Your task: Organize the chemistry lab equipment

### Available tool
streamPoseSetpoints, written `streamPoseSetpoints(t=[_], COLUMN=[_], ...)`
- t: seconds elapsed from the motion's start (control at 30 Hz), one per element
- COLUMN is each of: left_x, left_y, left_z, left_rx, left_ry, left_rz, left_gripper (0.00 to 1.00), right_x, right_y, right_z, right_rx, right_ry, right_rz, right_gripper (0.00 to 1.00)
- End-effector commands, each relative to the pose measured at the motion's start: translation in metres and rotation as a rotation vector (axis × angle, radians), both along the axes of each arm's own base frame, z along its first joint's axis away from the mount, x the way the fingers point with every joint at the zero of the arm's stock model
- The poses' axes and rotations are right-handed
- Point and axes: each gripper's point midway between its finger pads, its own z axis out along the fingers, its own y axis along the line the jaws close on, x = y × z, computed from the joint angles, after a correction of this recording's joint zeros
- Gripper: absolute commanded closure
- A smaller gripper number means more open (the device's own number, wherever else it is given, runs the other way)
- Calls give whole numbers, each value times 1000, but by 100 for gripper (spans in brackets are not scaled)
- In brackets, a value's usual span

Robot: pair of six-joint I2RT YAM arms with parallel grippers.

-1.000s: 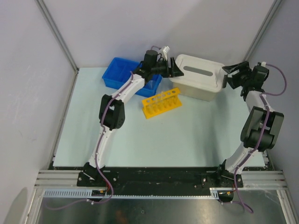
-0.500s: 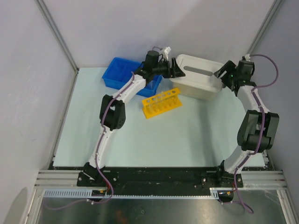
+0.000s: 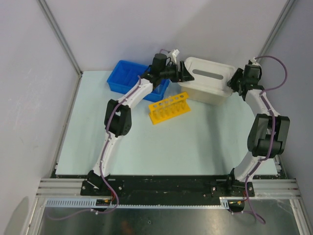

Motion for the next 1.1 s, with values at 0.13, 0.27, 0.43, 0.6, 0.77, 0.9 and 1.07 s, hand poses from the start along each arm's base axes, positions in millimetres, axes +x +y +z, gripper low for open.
streamPoseSetpoints(t=[0.13, 0.27, 0.43, 0.6, 0.77, 0.9, 1.07], left_x=[-9, -11, -10, -8, -9, -9, -8], left_y=[-8, -10, -10, -10, -9, -9, -9], left_z=[0, -4, -5, -1, -1, -1, -5], left_rx=[-7, -3, 0, -4, -4, -3, -2], left_ry=[11, 16, 15, 11, 11, 12, 25], left_rz=[-16, -22, -13, -4, -4, -1, 3], left_gripper=[25, 25, 25, 25, 25, 25, 25], right_x=[15, 16, 18, 15, 14, 15, 16], right_y=[-17, -18, -22, -26, -23, -17, -18], right_z=[-3, -11, -15, -33, -30, 9, 50], right_rx=[-44, -29, -9, 39, 58, 87, 95], right_ry=[-17, -2, -6, 40, 40, -32, -97], right_rz=[-14, -6, -15, -44, -29, 17, 62], right_gripper=[64, 72, 73, 64, 56, 38, 18])
